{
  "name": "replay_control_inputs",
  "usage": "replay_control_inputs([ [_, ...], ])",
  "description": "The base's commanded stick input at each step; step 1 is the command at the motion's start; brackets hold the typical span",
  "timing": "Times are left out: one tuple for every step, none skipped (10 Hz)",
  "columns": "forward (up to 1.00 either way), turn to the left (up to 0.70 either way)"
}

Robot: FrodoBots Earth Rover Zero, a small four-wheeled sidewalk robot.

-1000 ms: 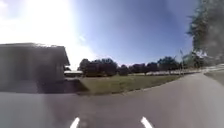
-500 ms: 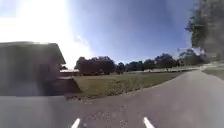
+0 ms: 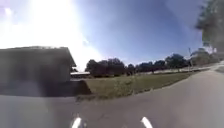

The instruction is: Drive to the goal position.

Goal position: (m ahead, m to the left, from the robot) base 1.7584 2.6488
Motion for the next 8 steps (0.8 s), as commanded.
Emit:
replay_control_inputs([
  [0.00,0.70],
  [0.00,0.70],
  [0.00,0.70],
  [0.00,0.70],
  [0.00,0.70],
  [0.00,0.70],
  [0.00,0.70],
  [0.00,0.70],
])
